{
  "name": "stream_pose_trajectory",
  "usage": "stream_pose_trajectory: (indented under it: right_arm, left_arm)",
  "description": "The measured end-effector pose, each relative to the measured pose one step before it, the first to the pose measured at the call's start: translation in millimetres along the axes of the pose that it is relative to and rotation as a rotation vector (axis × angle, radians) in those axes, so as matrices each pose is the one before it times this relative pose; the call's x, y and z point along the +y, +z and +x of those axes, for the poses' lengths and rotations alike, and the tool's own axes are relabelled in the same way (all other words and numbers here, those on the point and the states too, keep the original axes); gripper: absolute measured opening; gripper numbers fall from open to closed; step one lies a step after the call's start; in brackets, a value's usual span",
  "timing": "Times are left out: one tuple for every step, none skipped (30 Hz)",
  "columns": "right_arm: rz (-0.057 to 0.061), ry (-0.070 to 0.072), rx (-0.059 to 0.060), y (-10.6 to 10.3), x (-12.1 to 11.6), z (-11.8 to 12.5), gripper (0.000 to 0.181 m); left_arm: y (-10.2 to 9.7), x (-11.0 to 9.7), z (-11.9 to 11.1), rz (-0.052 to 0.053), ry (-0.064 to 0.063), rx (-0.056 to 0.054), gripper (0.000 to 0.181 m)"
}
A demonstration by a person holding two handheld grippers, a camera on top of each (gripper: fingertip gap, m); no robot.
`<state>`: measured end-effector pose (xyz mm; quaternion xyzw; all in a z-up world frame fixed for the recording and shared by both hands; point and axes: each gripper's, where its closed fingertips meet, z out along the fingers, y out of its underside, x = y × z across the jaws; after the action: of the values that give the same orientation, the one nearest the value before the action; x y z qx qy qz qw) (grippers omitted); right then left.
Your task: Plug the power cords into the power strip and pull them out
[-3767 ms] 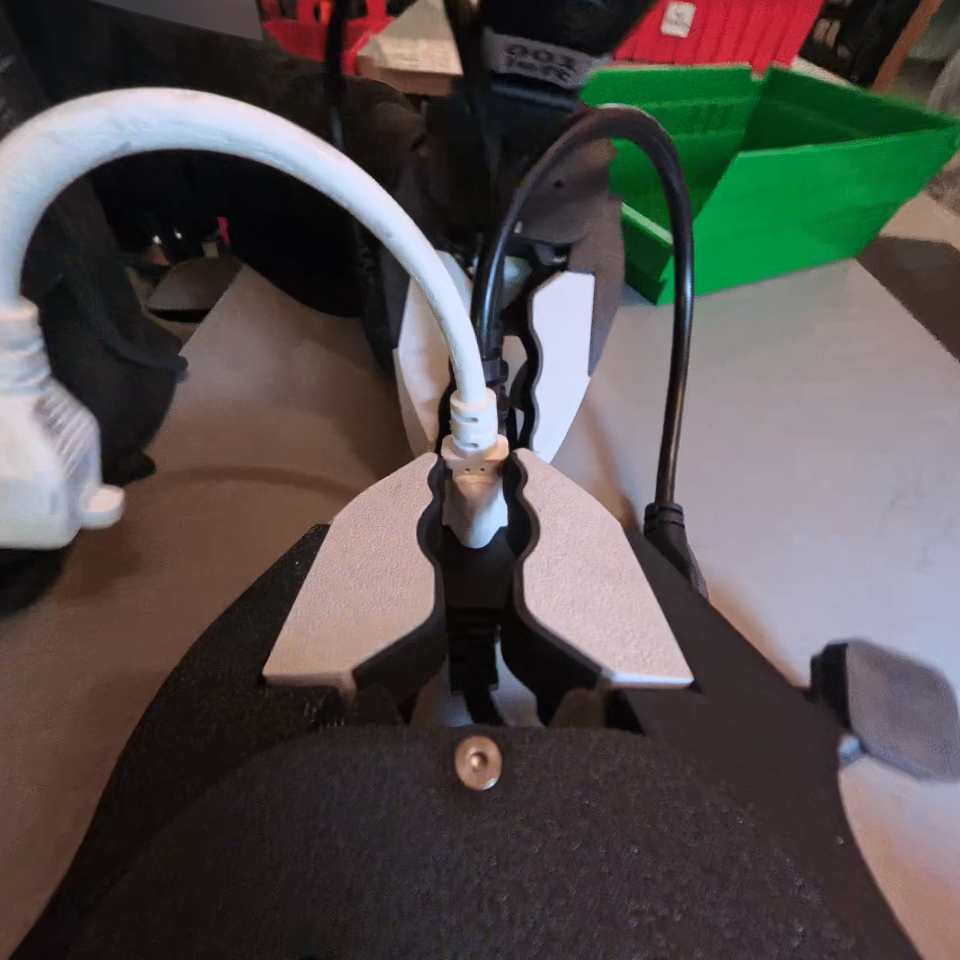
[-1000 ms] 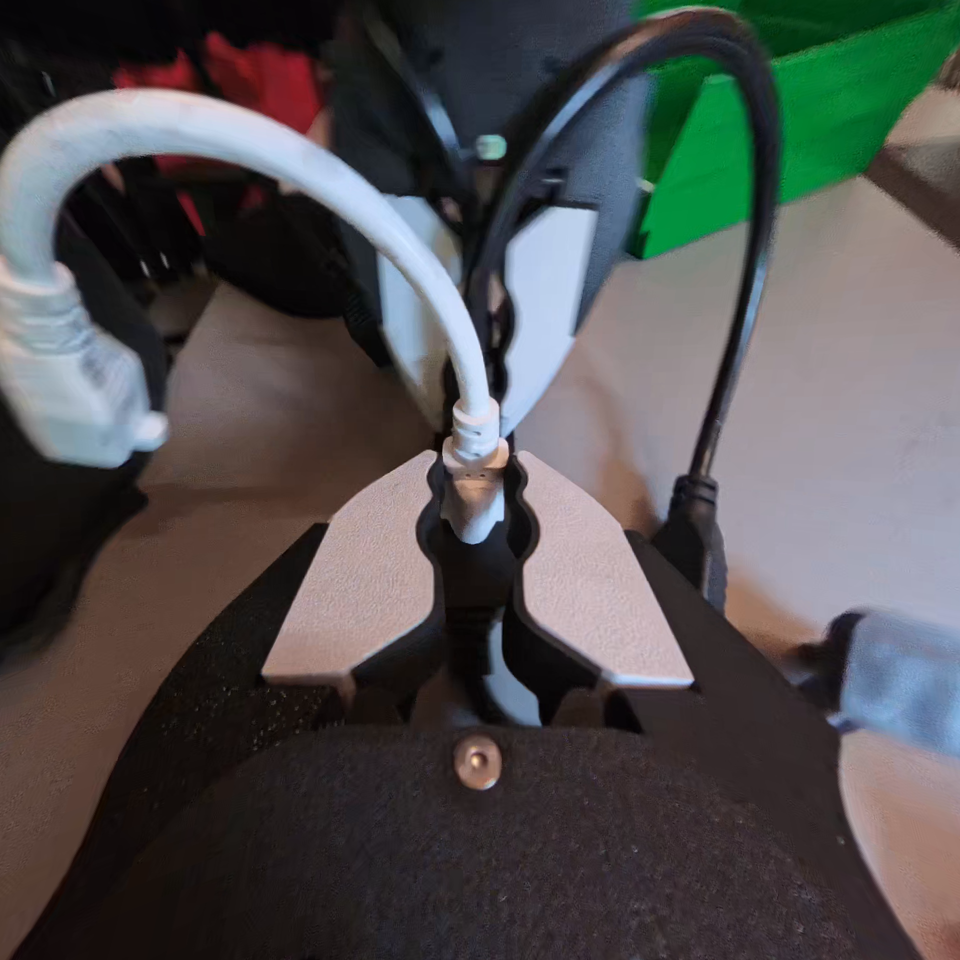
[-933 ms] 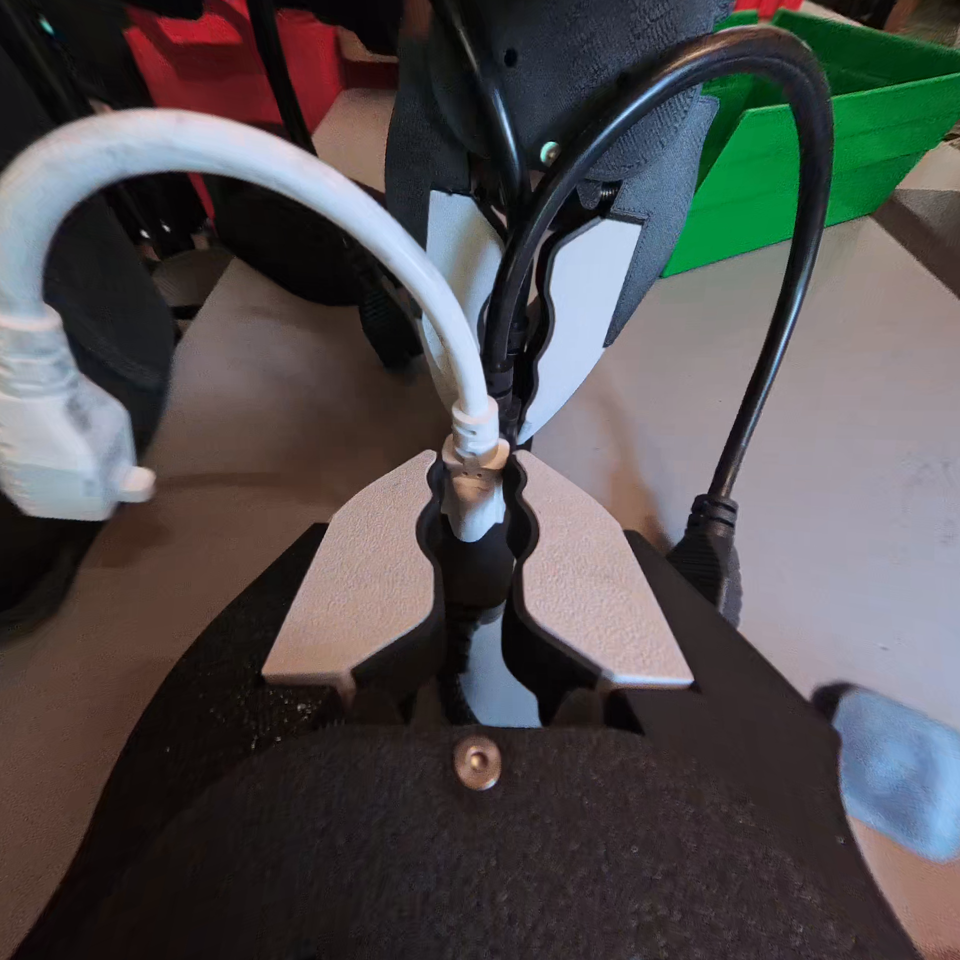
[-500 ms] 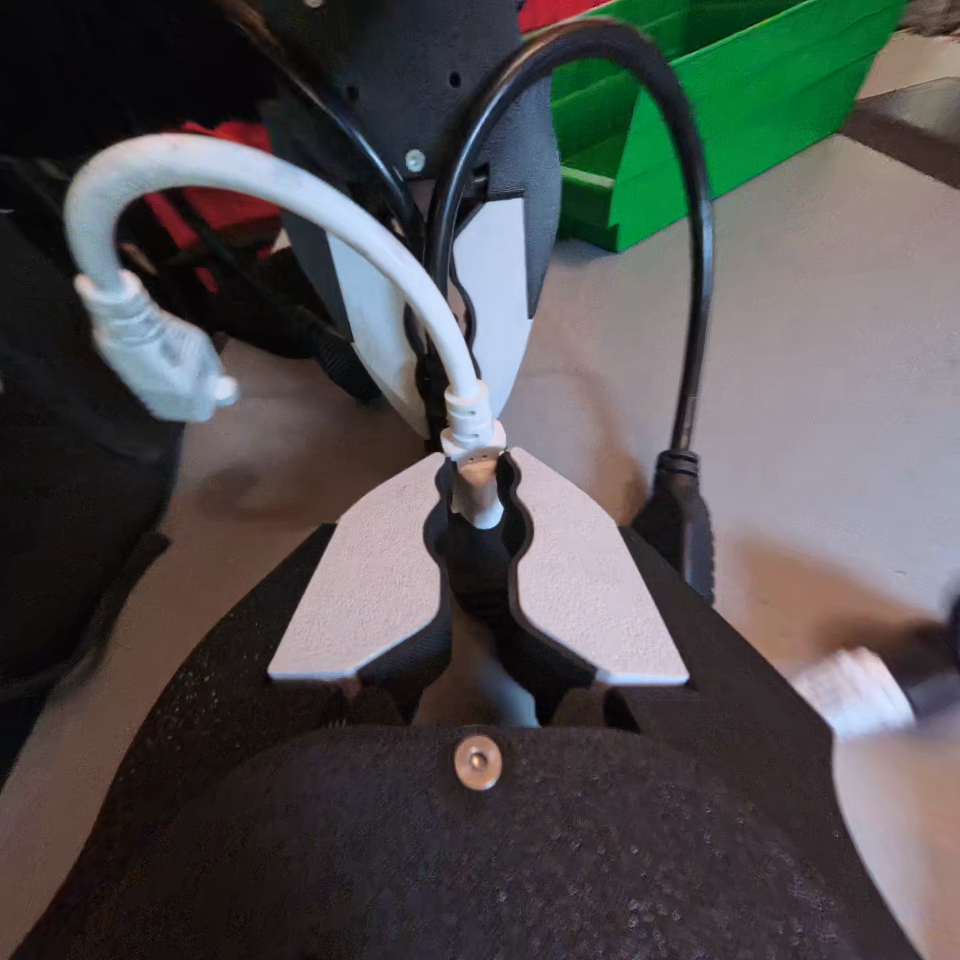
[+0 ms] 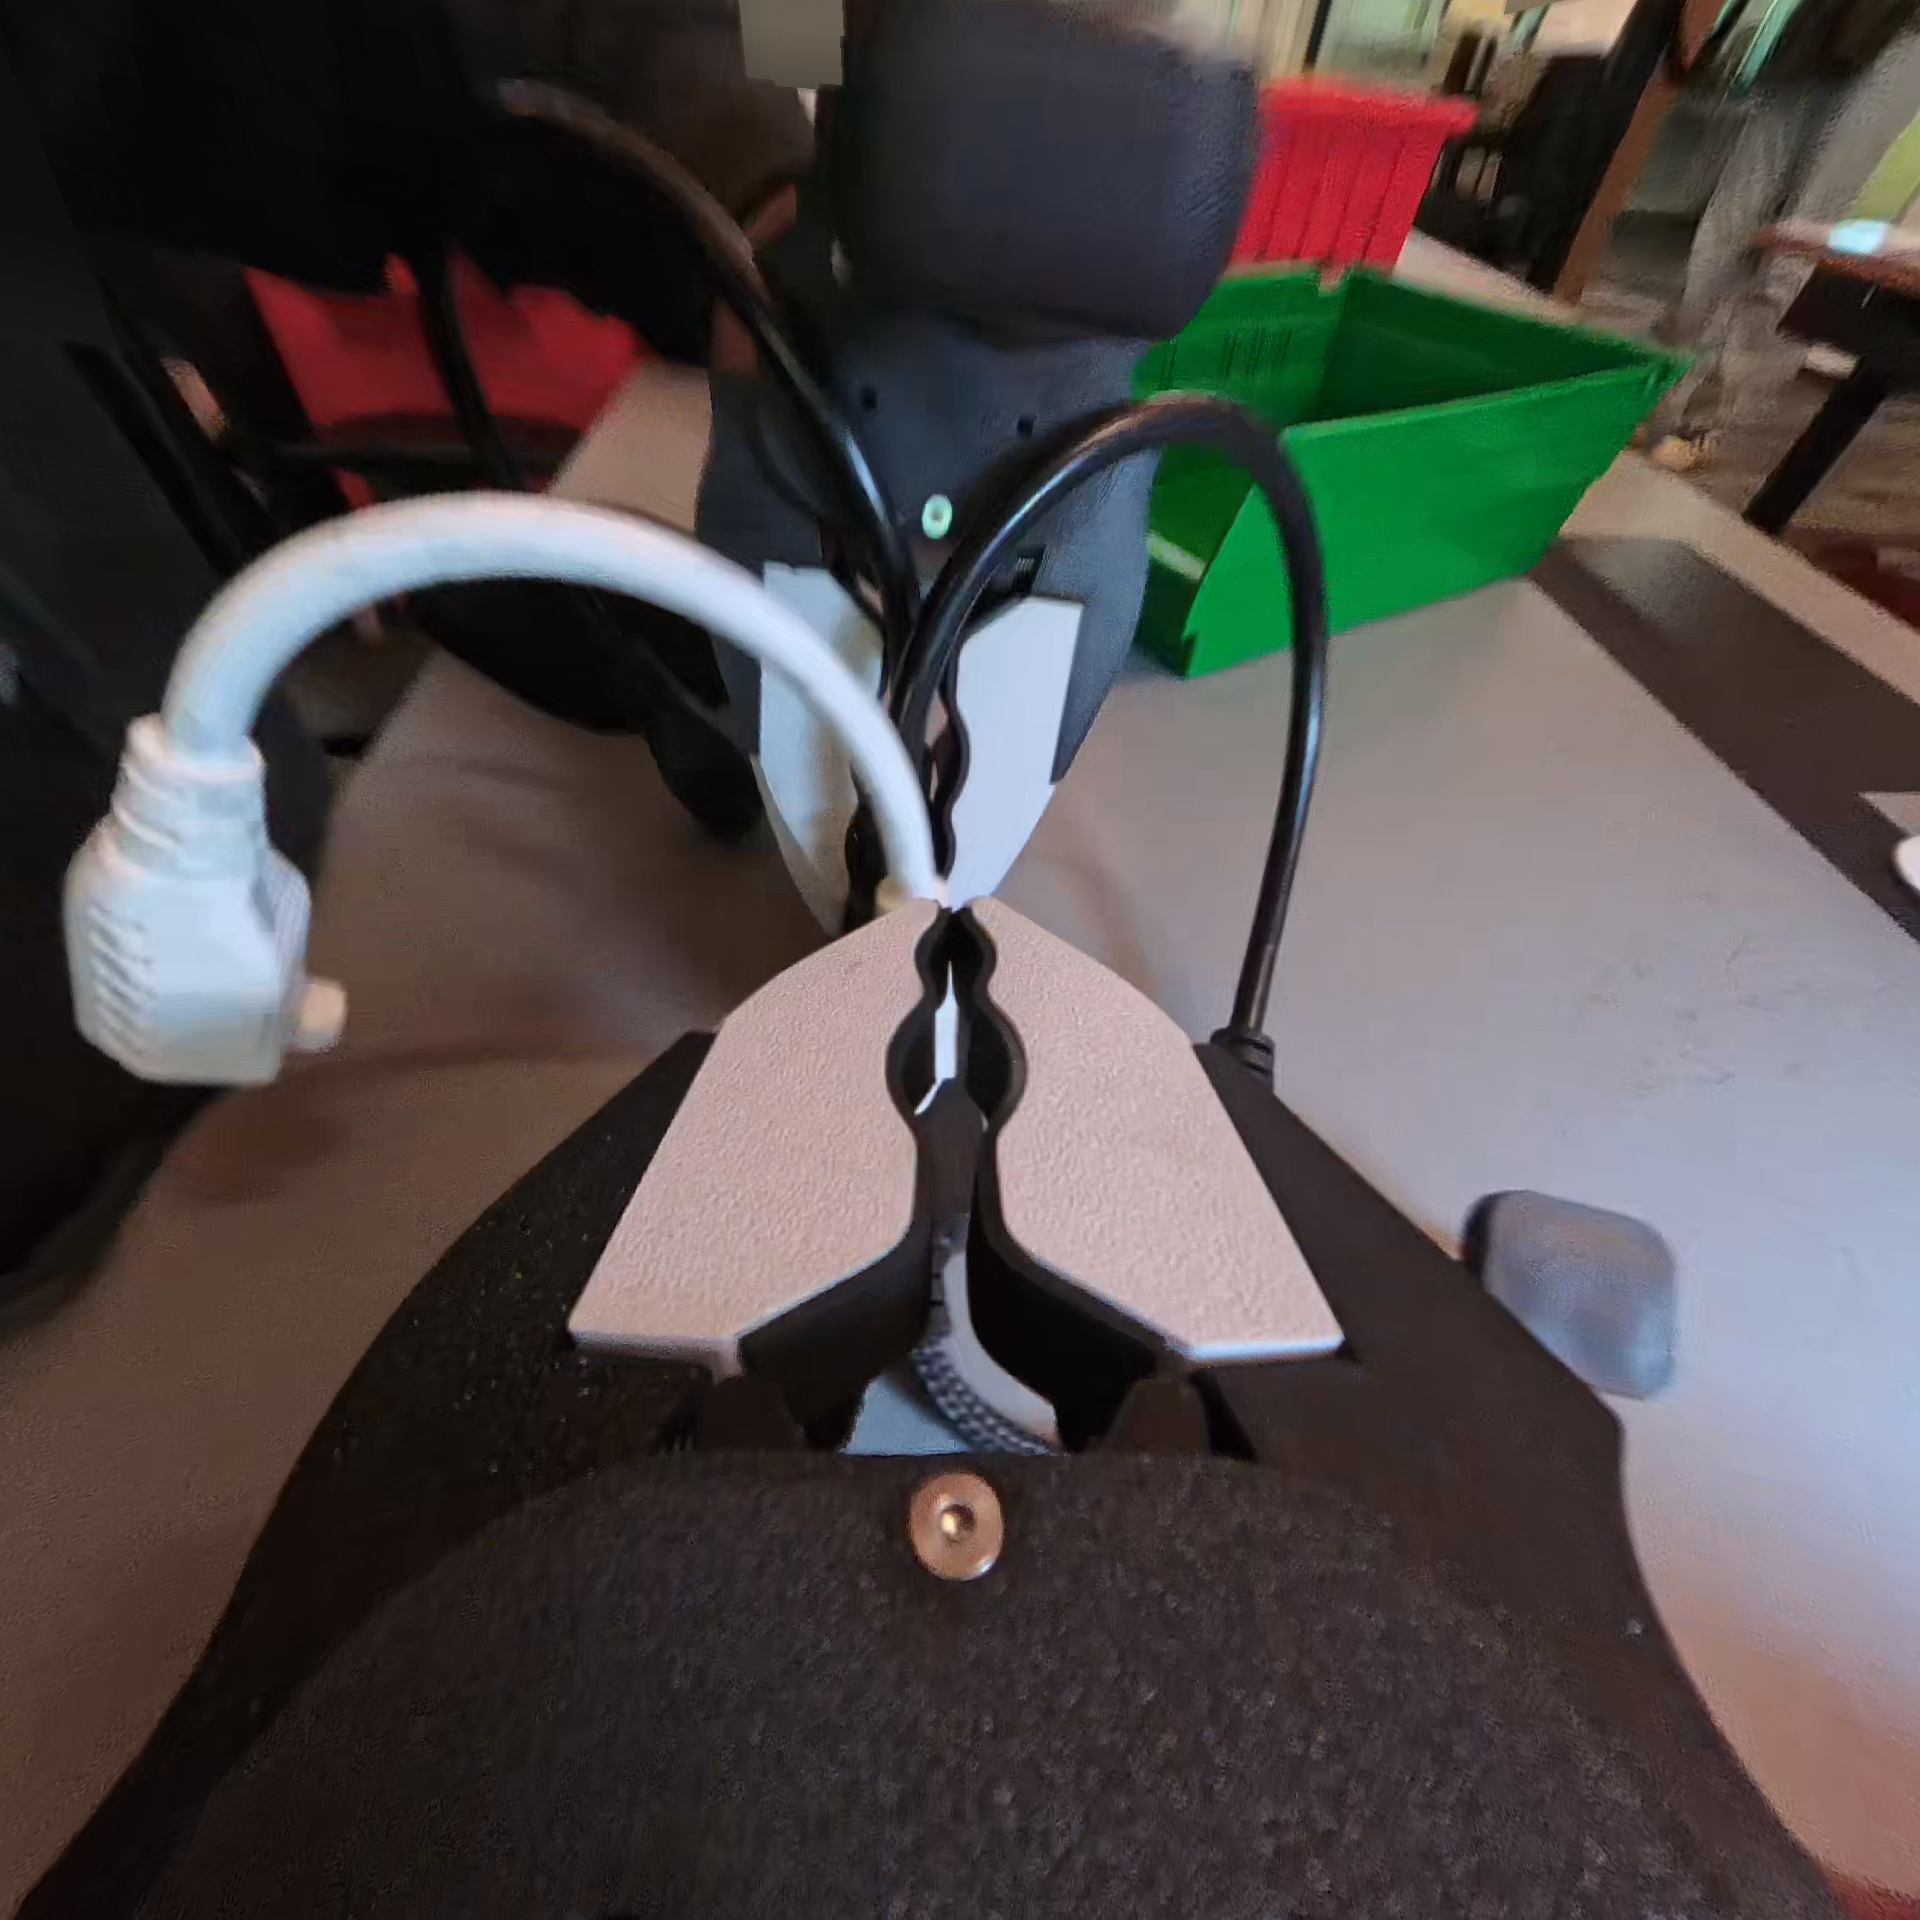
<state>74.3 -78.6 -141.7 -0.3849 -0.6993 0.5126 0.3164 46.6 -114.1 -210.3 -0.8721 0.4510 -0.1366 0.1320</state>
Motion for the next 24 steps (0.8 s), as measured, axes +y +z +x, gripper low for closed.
stream_pose_trajectory:
  right_arm:
    - [0.0721, 0.0359, -0.021, -8.73, -8.36, -0.3, 0.0]
    - [0.0193, 0.0253, 0.0028, -5.34, -2.13, 1.5, 0.005]
    - [-0.044, -0.0027, 0.0133, -1.78, 5.86, 2.06, 0.018]
    - [-0.0628, -0.0215, 0.0184, 0.04, 9.21, 2.37, 0.027]
    - [-0.0651, -0.0335, 0.0181, 1.72, 10.54, 2.12, 0.036]
    - [-0.0488, -0.0257, 0.0071, 2.67, 7.76, 0.1, 0.041]
    - [-0.0215, -0.0096, -0.0108, 3.17, 3.15, -3.12, 0.044]
    - [-0.011, 0.0063, -0.0221, 3.47, 0.98, -4.57, 0.046]
    - [-0.0104, 0.0073, -0.0171, 3.6, 1.52, -3.72, 0.046]
    - [-0.0173, 0.0005, -0.0101, 3.71, 2.96, -2.72, 0.046]
    - [-0.0207, -0.0052, -0.0034, 3.71, 3.41, -1.66, 0.046]
    - [-0.0164, -0.0055, -0.0005, 3.72, 2.35, -1.05, 0.046]
    - [-0.0058, -0.0026, 0.0019, 3.31, 0.45, -0.35, 0.044]
    - [-0.004, -0.0019, -0.0003, 3.18, -0.22, -0.44, 0.042]
    - [-0.0109, -0.0055, -0.0012, 3.08, 0.55, -0.38, 0.039]
    - [-0.0106, -0.0152, -0.0015, 2.79, 0.65, -1.02, 0.034]
    - [-0.0078, -0.013, 0.0023, 2.32, 0.51, -0.65, 0.029]
    - [-0.0023, -0.0035, 0.0087, 1.65, 0.29, 0.75, 0.027]
    - [0.0034, 0.0052, -0.0048, 0.47, -0.14, -0.17, 0.027]
    - [0.0024, 0.0104, -0.0087, -0.23, 0.08, -0.31, 0.027]
    - [0.0042, 0.0046, -0.0035, -0.1, -0.02, -0.23, 0.026]
    - [0.0043, 0.0023, 0.0012, 0.15, -0.11, -0.03, 0.026]
    - [0.0044, 0.0045, 0.0002, 0.51, -0.57, -0.19, 0.026]
    - [0.0031, 0.0028, -0.001, 0.93, -0.49, -0.63, 0.026]
  left_arm:
    - [0.19, -0.2, -0.24, 0.0106, -0.001, -0.0022, 0.023]
    - [0.17, -0.91, -0.23, 0.0133, -0.0086, 0.0006, 0.023]
    - [0.04, -0.81, -0.36, 0.0089, -0.0069, 0.0007, 0.023]
    - [0.01, -0.67, -0.46, 0.0044, -0.001, -0.0033, 0.023]
    - [0.15, -0.69, -0.2, 0.0041, 0.0065, -0.0053, 0.023]
    - [0.1, -0.6, 0.04, 0.0045, 0.0053, -0.0032, 0.023]
    - [-0.15, -0.55, 0.28, 0.0053, -0.0032, 0.0018, 0.024]
    - [-0.19, -1.02, 0.91, 0.0098, -0.0082, 0.0089, 0.03]
    - [-0.01, -1.54, 0.88, 0.0148, -0.0075, 0.0081, 0.038]
    - [0.29, -1.35, -0.49, 0.0143, -0.0025, -0.0033, 0.042]
    - [0.58, -1.0, -1.56, 0.0111, 0.0015, -0.0123, 0.044]
    - [1.2, -1.0, -0.17, 0.0078, 0.0063, -0.0036, 0.044]
    - [1.35, -1.45, 0.36, 0.0078, 0.007, -0.0009, 0.043]
    - [1.65, -0.98, 0.3, 0.002, 0.0078, -0.0007, 0.042]
    - [1.79, 0.0, -0.07, -0.007, 0.0101, -0.0027, 0.041]
    - [1.7, -0.07, -0.67, -0.0063, 0.0141, -0.0065, 0.039]
    - [1.4, -0.94, 0.01, -0.0007, 0.0052, 0.0009, 0.039]
    - [0.76, -1.08, 0.54, 0.0008, -0.0009, 0.0051, 0.039]
    - [0.24, -0.37, -0.1, -0.0008, 0.0068, -0.0017, 0.039]
    - [0.1, -0.09, 0.12, 0.0, 0.0031, -0.0016, 0.039]
    - [0.14, -0.2, 0.27, 0.0027, -0.0015, -0.0007, 0.039]
    - [-0.01, 0.09, 0.11, 0.0024, 0.0007, -0.0011, 0.039]
    - [0.01, 0.19, 0.18, 0.0015, -0.002, 0.0013, 0.039]
    - [-0.05, 0.12, 0.36, 0.001, -0.0021, 0.0012, 0.039]
